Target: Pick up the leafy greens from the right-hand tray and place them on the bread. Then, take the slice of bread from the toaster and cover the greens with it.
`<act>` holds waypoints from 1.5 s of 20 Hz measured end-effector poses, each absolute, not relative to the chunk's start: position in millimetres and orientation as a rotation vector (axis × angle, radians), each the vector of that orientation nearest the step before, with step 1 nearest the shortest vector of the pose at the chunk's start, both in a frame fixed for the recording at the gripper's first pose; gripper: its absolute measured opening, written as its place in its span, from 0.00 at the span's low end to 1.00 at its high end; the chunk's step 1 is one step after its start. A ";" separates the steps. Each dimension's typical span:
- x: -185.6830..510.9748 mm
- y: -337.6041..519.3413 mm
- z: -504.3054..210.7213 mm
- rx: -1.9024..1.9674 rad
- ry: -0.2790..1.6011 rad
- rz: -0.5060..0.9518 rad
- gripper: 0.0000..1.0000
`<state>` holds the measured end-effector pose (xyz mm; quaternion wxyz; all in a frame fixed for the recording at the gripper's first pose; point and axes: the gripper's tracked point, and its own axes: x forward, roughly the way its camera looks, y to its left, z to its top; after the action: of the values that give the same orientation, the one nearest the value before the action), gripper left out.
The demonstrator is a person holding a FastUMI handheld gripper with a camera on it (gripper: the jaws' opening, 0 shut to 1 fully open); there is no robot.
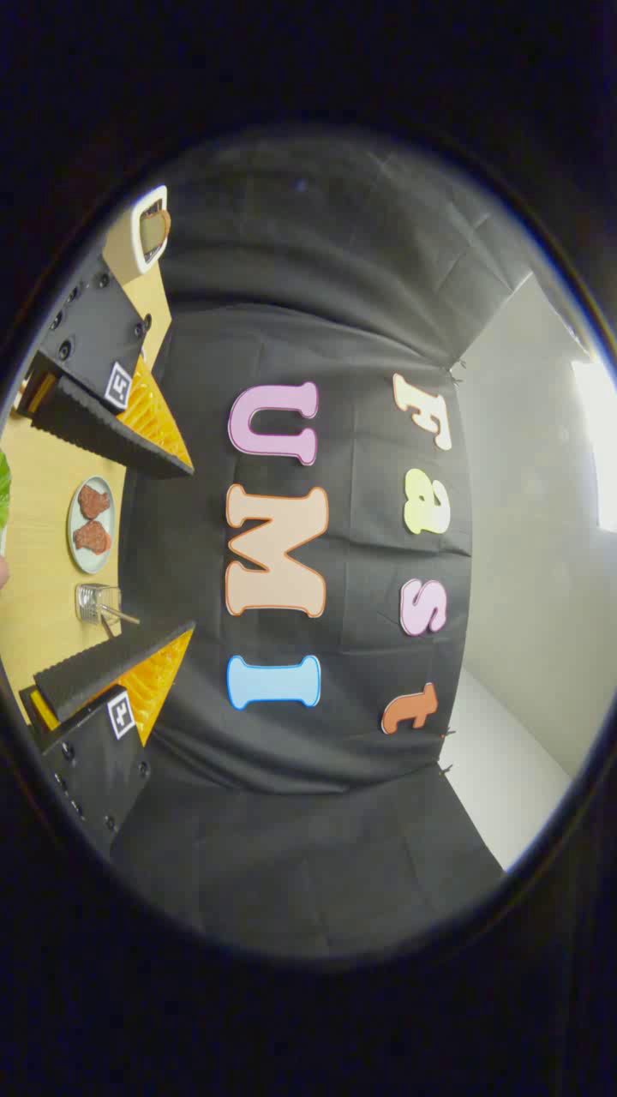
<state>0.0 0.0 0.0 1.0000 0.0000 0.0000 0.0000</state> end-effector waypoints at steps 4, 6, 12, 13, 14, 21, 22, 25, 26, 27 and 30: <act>1.1 -4.6 3.1 -0.008 -0.005 0.002 0.98; -0.6 -9.1 3.0 0.002 -0.004 -0.006 0.98; -3.5 -16.8 4.0 -0.001 -0.007 -0.013 0.98; -3.8 -18.3 5.4 -0.002 -0.009 -0.015 0.98; -4.2 -17.5 6.1 0.002 -0.010 -0.012 0.98; -2.9 -11.0 8.1 0.009 -0.008 0.015 0.98; -3.2 -11.8 7.7 0.001 -0.009 0.016 0.98; -3.8 -9.4 2.4 -0.008 0.006 0.044 0.98; -3.0 -8.4 -1.5 -0.011 0.016 0.059 0.98; -2.3 -5.8 -5.6 -0.010 0.028 0.082 0.98; 0.9 -3.4 -18.1 -0.022 0.061 0.131 0.98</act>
<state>0.9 -3.4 -18.1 0.9973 -0.0110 0.0304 0.0654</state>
